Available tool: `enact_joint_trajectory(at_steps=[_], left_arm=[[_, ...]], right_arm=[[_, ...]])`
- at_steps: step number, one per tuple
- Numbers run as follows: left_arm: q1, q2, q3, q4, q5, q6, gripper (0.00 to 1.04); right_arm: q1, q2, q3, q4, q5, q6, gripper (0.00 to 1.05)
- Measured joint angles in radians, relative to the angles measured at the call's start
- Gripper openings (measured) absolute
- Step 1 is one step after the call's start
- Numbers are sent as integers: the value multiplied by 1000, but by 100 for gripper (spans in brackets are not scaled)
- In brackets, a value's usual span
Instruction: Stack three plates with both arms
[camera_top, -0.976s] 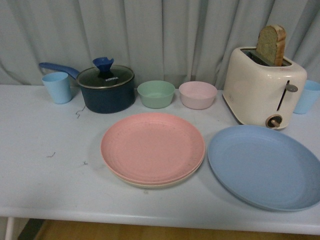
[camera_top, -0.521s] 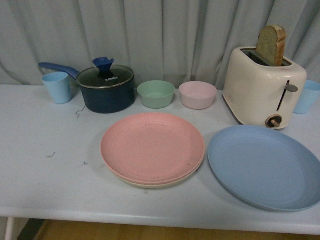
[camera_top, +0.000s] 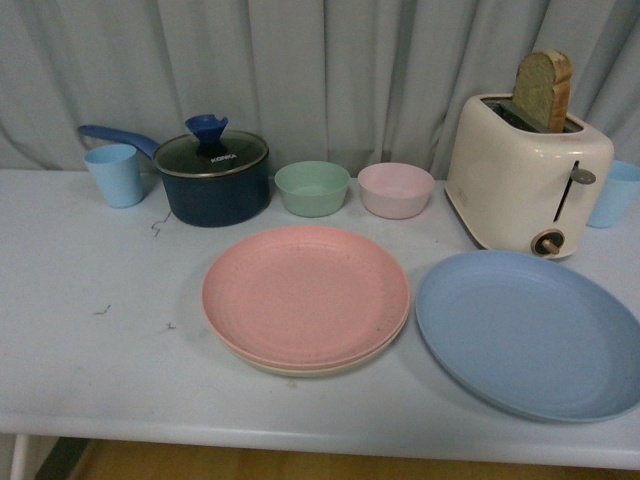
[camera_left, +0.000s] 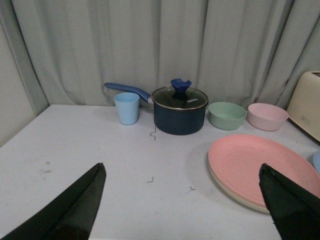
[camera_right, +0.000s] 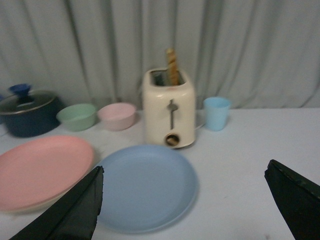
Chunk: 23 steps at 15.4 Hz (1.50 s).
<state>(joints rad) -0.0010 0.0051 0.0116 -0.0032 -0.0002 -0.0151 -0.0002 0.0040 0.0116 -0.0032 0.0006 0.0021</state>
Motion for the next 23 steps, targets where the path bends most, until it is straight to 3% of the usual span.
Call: enact_joint_trajectory(at_steps=[1,2,3,4,5,8,9,11,15,19,23], left_arm=[[0,0,0,-1,-2,1,99],[0,0,0,1,1,1,98],[0,0,0,0,0,1,98],[0,0,0,0,0,1,98],[0,0,0,0,0,1,98],[0,0,0,0,0,1,98],[0,0,0,0,0,1,98],[0,0,0,0,0,1,98],[0,0,0,0,0,1,98],[0,0,0,0,0,1,98],[0,0,0,0,0,1,98]], right_arm=[[-95,84,48,-130,-225,49,98],[-245,284,99,-74,-462,138,98],[-348,438,127,92,-660,208,98],[-403,600,169,272,-724,270,98],[-432,849,245,502,-631,326,98],[-425,1011,308,611,-552,352,98],[-393,1205,401,664,-425,377,98],[-284,1521,544,571,-243,386,98],[-132,1832,689,445,-109,342,98],[-122,2000,796,368,5,288,98],[-64,2032,840,341,13,284,98]])
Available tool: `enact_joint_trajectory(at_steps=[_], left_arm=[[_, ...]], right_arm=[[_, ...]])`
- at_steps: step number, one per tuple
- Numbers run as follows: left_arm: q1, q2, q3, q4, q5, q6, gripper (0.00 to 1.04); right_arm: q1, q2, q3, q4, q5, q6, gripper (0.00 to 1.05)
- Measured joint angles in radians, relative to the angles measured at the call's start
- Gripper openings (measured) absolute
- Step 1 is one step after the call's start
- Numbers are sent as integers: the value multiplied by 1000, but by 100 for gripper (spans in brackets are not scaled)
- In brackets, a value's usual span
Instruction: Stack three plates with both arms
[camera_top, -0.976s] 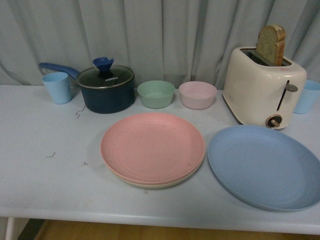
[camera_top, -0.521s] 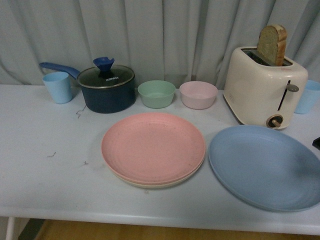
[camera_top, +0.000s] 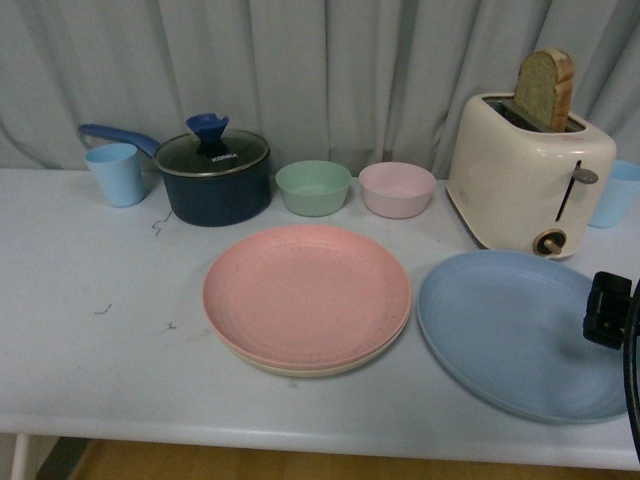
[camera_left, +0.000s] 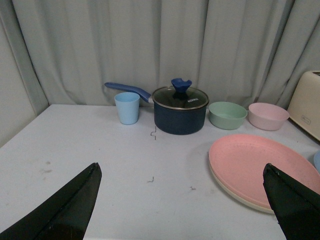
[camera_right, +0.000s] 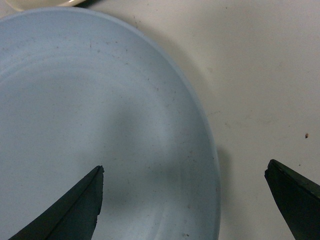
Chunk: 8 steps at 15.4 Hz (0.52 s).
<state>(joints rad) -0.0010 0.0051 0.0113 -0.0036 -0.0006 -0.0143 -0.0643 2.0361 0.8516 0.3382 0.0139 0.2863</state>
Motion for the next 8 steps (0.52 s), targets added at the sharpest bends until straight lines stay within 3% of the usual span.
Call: enact_joint_trajectory(at_steps=[3,8], left_arm=[[0,0,0,0,0,0,98],[0,0,0,0,0,0,98]], right_arm=[[-2,27,2,-3,8,0,95],[-29,38,-14,29,10,-18,43]])
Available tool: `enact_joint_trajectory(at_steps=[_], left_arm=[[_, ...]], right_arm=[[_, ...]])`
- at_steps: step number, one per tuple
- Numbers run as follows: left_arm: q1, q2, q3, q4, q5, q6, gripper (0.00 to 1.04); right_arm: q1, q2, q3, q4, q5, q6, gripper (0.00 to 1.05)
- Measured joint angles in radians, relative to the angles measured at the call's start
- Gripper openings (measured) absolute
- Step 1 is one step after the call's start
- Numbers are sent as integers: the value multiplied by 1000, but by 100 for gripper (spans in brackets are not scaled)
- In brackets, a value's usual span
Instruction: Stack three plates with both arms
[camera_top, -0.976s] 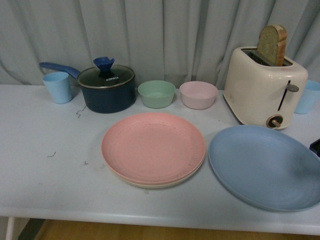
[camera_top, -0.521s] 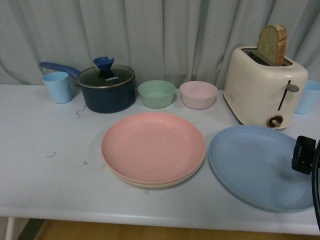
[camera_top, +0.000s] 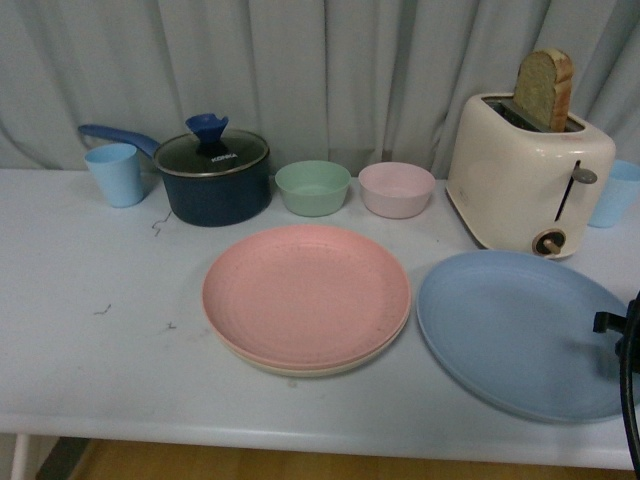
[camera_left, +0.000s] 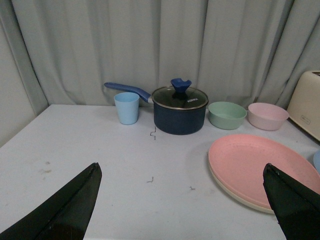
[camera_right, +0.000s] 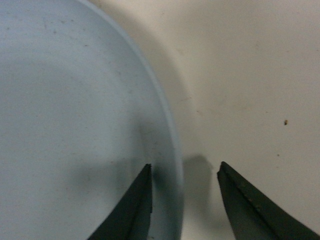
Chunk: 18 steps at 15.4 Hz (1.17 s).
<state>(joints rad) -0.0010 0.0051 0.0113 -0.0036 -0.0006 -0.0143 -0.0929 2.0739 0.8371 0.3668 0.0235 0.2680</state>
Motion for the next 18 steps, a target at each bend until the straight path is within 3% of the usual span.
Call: enact_joint_trajectory(at_steps=[2,4,5,8,10,18], left_arm=[[0,0,0,0,0,0,98],[0,0,0,0,0,0,98],[0,0,0,0,0,0,98],[0,0,0,0,0,0,98],[0,0,0,0,0,0,98],[0,0,0,0,0,0,98]], right_arm=[[-13,0,-4,13,-4,-8,19],[-16,-19,-23,30,-15,-8,7],[-40,-166,-106,42,-59,-13,3],[-66,-409,-222,-49,-138,-22,3],[-35,-552,-196,-75,-159,16,3],[342,-202,216,-219,-83,292,3]])
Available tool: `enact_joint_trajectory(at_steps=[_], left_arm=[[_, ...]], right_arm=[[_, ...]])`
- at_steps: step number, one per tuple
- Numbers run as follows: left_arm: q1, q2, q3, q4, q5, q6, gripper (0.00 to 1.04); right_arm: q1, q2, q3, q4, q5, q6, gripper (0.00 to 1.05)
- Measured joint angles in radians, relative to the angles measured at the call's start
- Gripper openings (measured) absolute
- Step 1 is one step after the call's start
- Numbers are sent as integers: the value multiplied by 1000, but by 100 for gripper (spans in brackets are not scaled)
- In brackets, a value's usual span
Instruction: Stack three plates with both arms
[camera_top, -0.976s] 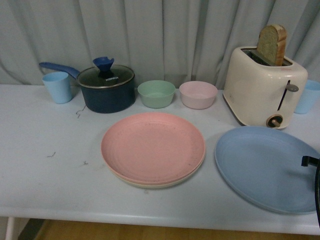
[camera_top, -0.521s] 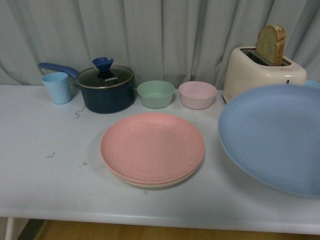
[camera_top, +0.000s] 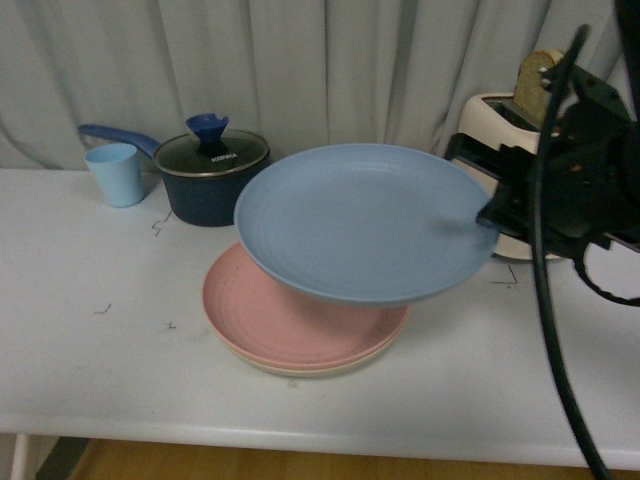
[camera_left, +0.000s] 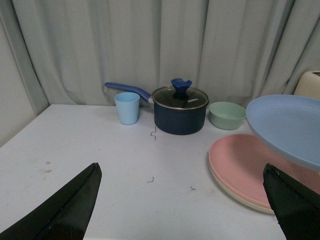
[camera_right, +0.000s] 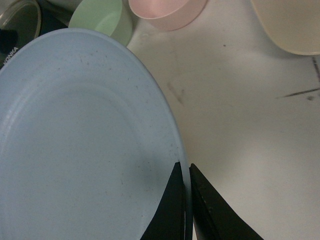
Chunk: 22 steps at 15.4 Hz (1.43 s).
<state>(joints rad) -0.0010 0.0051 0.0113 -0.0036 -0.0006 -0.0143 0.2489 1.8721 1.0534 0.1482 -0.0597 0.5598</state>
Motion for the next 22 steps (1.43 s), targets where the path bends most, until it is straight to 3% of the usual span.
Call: enact_joint_trajectory(at_steps=[7,15,17,20,22], left_arm=[[0,0,0,0,0,0,98],[0,0,0,0,0,0,98],[0,0,0,0,0,0,98],[0,0,0,0,0,0,98],[0,0,0,0,0,0,98]], right_arm=[[82,191,228,-137,52,103,3],[126,300,277,-171,111,97,3],[131,300,276,-182,104,96,29],[114,269,253,-189,83,95,59],[64,162,240,-175,83,77,89]])
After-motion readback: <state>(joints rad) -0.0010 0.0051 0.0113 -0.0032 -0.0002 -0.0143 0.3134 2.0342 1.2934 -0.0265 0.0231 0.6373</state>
